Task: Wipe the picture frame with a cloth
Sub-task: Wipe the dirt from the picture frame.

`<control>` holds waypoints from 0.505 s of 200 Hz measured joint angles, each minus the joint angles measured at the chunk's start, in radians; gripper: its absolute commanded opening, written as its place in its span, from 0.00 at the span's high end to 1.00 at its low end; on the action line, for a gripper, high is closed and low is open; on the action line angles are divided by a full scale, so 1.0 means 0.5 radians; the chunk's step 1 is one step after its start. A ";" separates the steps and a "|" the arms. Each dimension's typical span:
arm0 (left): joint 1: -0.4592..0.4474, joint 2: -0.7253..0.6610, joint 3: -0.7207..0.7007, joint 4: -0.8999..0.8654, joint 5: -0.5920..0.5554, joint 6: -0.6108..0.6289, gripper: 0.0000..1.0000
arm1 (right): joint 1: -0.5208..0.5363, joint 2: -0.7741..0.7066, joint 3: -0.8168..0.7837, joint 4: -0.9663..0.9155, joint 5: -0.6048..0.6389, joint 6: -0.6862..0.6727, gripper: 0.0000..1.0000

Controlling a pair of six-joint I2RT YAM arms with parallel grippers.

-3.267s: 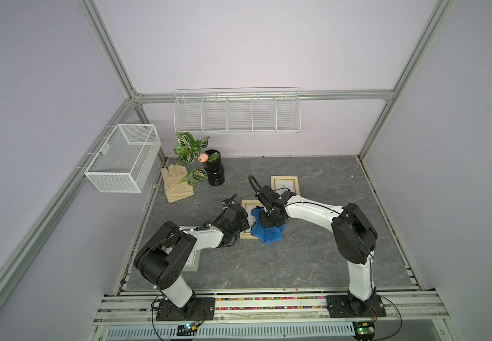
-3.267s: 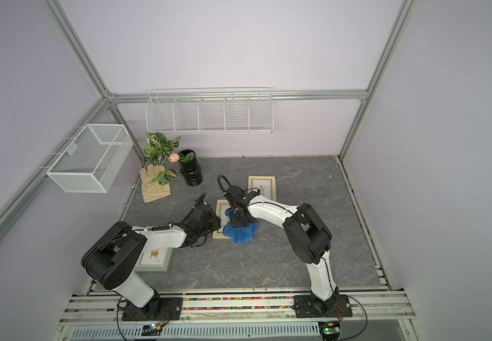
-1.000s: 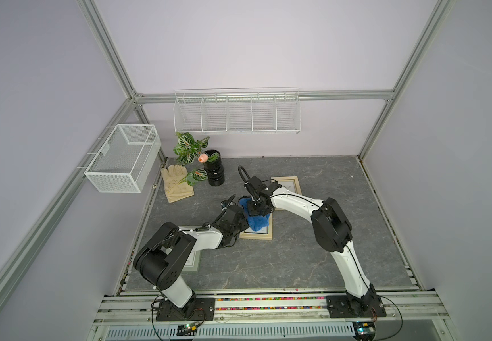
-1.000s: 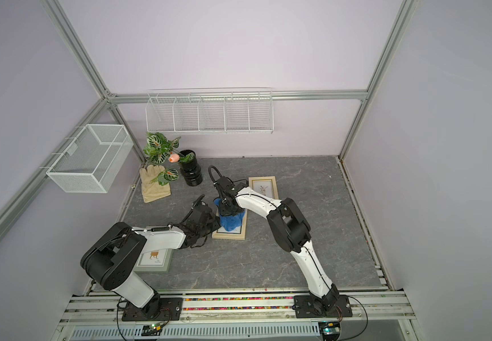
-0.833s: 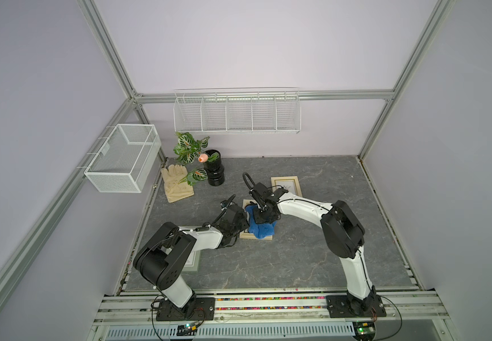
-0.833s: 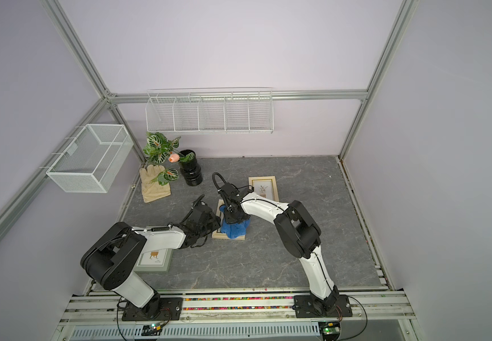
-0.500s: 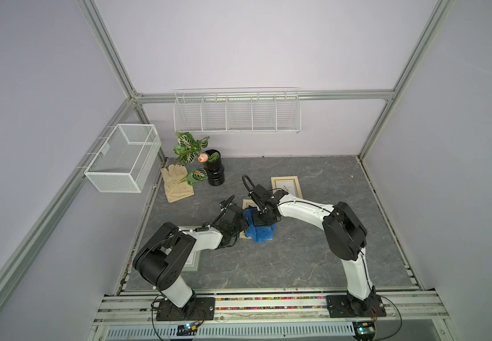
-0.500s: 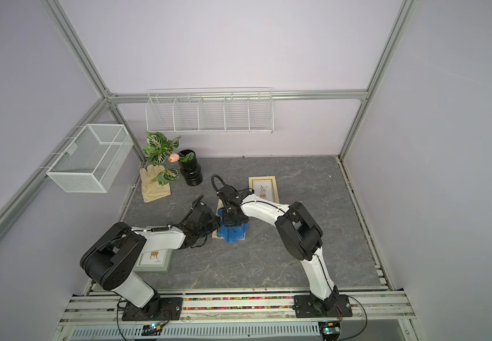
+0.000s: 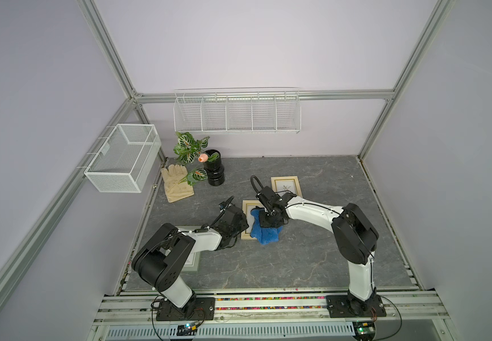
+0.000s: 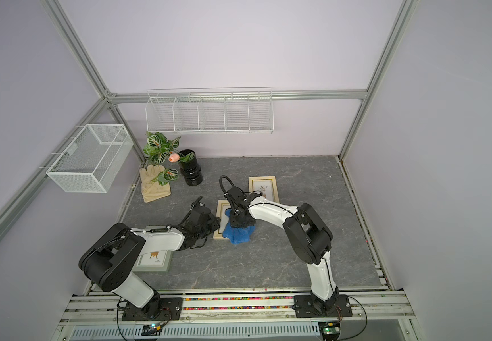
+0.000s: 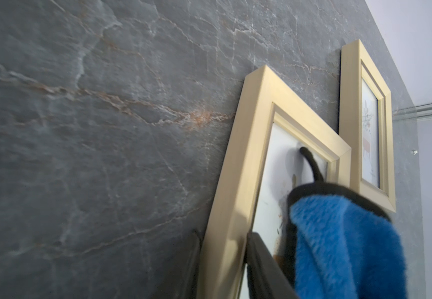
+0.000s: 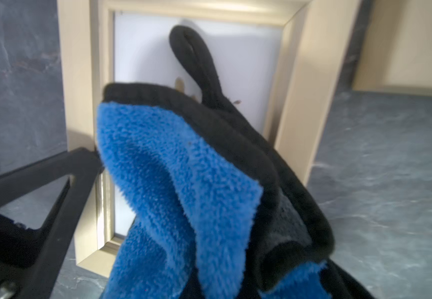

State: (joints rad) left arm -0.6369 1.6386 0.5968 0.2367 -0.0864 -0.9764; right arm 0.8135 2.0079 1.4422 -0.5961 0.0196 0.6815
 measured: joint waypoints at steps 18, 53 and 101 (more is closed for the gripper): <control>0.004 -0.003 -0.009 0.014 0.011 -0.016 0.65 | 0.060 0.063 0.077 -0.001 -0.030 0.032 0.93; 0.004 -0.005 -0.018 0.033 0.011 -0.036 0.65 | 0.084 0.094 0.121 0.003 -0.031 0.045 0.93; 0.004 -0.003 -0.018 0.034 0.011 -0.037 0.65 | 0.005 -0.082 -0.085 -0.019 0.079 0.044 0.92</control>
State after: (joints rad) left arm -0.6350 1.6371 0.5877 0.2539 -0.0807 -0.9951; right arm 0.8162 1.9671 1.3994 -0.6056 0.0589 0.7036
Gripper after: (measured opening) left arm 0.346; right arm 0.090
